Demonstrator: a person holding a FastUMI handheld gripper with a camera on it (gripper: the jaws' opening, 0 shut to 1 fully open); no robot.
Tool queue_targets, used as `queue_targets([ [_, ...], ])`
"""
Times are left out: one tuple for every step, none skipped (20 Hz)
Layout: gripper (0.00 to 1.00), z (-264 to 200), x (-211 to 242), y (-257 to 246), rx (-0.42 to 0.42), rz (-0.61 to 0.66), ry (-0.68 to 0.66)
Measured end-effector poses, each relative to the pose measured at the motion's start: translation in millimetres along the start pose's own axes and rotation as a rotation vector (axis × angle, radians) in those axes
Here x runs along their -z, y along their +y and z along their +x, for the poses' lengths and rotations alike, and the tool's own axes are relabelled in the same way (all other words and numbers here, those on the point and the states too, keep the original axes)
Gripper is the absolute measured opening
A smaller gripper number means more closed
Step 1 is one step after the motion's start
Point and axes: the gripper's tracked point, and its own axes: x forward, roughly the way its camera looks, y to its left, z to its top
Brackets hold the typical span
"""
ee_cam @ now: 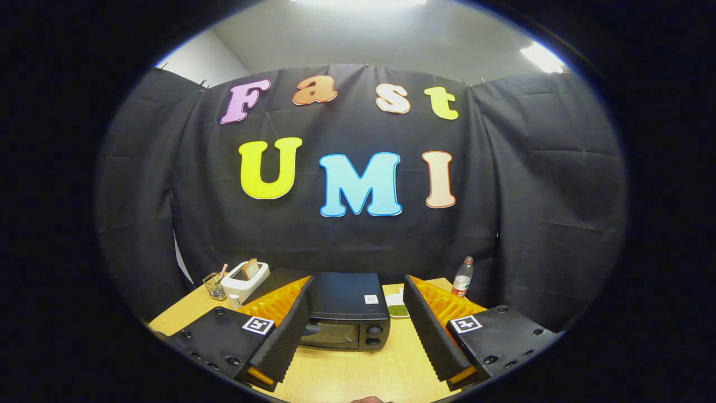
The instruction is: Open the toaster oven, put the food inside, and close the toaster oven door.
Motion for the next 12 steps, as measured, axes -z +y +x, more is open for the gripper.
queue_targets([
  [0.98, -4.7, 0.5, -7.5, 0.01, -0.006, -0.007],
  [0.98, -10.7, 2.2, -14.8, 0.022, -0.015, -0.012],
  [0.98, -16.0, 5.0, -18.1, 0.028, -0.02, -0.011],
  [0.98, -20.7, 8.2, -20.4, 0.032, -0.018, -0.003],
  [0.98, -25.6, 10.8, -22.5, 0.035, -0.012, 0.005],
  [0.98, -29.2, 13.2, -23.0, 0.035, -0.004, 0.009],
  [0.98, -30.4, 14.9, -22.9, 0.035, 0.0, 0.009],
  [0.98, -32.8, 15.2, -22.8, 0.034, -0.002, 0.01],
  [0.98, -34.2, 16.9, -23.1, 0.032, -0.008, 0.008],
  [0.98, -35.3, 16.8, -22.7, 0.03, -0.016, 0.006],
  [0.98, -36.9, 16.8, -21.7, 0.028, -0.02, 0.005],
  [0.98, -38.3, 15.3, -20.5, 0.026, -0.019, 0.004],
])
